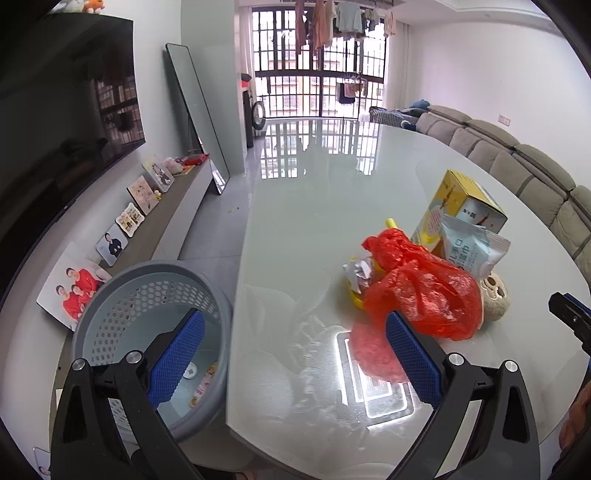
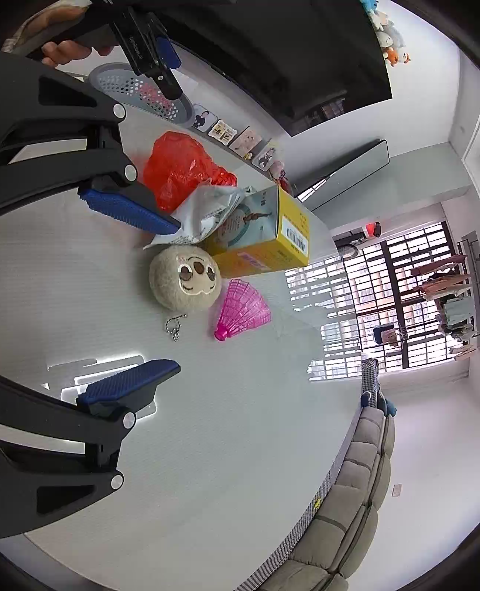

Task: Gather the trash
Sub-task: 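Move both grippers back toward the items on the table, then grasp the plush sloth ball with the right gripper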

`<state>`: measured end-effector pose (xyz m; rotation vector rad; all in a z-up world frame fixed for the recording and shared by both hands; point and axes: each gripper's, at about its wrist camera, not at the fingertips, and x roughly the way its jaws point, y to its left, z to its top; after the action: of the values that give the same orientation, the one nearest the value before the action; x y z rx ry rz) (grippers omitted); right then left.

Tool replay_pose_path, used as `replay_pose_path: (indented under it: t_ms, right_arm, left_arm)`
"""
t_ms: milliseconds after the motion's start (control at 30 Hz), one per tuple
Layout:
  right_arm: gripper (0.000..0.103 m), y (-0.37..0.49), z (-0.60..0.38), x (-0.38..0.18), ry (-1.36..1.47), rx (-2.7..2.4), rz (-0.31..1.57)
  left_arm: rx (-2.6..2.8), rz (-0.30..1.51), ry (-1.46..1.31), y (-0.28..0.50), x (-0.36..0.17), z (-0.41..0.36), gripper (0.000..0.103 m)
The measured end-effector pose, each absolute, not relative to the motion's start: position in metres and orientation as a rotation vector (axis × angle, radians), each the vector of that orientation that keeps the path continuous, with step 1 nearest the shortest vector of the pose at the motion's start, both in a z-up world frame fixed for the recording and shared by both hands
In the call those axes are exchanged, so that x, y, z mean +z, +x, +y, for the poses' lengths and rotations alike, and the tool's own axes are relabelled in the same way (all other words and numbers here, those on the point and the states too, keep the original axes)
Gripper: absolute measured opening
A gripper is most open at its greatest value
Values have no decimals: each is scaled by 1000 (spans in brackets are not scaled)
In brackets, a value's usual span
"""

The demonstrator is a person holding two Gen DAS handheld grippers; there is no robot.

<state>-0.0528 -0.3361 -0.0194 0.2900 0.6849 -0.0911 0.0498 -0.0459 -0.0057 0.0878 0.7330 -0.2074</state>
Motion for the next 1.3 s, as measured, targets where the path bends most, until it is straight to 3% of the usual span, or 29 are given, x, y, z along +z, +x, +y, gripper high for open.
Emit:
replay_pose_path:
  t_ms: [1300]
  right_arm:
    - [68,43,-330,-62,199,145,887]
  left_arm:
    - [-189,761,121,44,-10,-94,96]
